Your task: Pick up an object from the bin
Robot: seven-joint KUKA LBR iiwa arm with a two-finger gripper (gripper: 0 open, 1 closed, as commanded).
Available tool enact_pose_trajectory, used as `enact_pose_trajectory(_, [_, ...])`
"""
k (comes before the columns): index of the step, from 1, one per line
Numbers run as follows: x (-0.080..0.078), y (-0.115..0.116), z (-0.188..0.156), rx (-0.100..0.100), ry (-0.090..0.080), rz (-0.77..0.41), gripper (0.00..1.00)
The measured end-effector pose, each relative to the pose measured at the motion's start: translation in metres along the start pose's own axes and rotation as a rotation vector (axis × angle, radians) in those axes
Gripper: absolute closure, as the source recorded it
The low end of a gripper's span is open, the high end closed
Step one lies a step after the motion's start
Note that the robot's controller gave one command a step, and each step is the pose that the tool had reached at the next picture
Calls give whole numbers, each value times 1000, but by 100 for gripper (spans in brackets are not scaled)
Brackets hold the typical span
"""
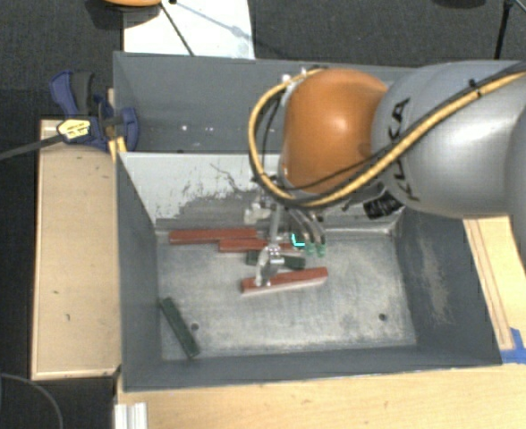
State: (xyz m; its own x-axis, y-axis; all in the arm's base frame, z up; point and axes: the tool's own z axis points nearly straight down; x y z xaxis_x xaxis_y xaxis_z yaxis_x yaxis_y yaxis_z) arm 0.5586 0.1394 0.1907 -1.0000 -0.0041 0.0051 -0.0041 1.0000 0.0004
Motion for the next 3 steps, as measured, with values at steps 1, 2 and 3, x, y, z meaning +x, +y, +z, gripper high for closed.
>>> enact_pose_trajectory(1, [-2, -1, -4, -1, -7, 3, 0])
enact_pose_trajectory(2, [-5, -14, 31, -1, -12, -91, 0])
enact_pose_trajectory(3, [23, -66, 56, -1, -7, -228, 0])
